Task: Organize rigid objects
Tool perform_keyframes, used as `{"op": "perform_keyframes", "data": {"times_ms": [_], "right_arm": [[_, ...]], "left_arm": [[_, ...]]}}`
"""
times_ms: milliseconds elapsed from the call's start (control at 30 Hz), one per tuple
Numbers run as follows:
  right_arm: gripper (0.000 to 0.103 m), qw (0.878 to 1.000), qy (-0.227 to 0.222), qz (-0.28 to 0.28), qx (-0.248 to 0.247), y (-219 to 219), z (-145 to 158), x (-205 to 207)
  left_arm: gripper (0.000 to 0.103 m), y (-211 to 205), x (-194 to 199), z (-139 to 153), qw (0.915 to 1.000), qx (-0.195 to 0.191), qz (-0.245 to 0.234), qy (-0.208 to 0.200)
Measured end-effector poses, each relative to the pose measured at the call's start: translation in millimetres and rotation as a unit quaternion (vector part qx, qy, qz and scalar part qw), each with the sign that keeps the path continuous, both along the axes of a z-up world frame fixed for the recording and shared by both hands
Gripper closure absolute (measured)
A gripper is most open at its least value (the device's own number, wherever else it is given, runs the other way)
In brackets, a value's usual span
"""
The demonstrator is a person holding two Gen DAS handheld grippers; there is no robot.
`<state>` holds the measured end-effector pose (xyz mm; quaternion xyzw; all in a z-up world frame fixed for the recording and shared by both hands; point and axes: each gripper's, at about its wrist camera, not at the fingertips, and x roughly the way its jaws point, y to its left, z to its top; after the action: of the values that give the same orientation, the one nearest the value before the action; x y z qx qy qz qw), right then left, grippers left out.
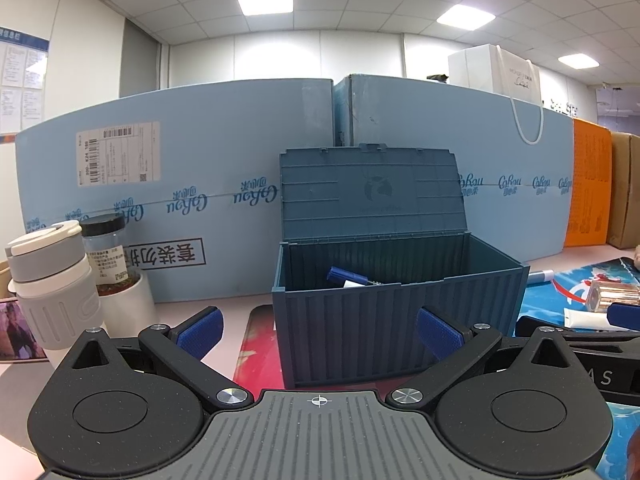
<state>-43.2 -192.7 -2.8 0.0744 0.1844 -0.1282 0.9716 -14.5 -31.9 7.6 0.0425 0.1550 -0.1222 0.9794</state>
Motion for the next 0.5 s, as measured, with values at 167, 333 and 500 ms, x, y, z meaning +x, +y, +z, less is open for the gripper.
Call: {"op": "perform_keyframes", "data": {"times_ms": [167,333,500], "right_arm": [[0.000,1.000,0.000,0.000,0.000,0.1,0.0,-0.3],[0.000,1.000,0.000,-0.001,-0.001,0.1,-0.3,-0.2],[0.000,1.000,0.001,0.000,-0.001,-0.6,-0.3,-0.6]], "left_arm": [[0.000,0.1,-0.1,0.1,1.0000,0.000,-0.001,0.000],[0.000,0.1,-0.5,0.2,1.0000,-0.001,-0.003,0.000],[0.000,-0.2,-0.6,0.1,1.0000,-0.001,-0.003,0.000]]}}
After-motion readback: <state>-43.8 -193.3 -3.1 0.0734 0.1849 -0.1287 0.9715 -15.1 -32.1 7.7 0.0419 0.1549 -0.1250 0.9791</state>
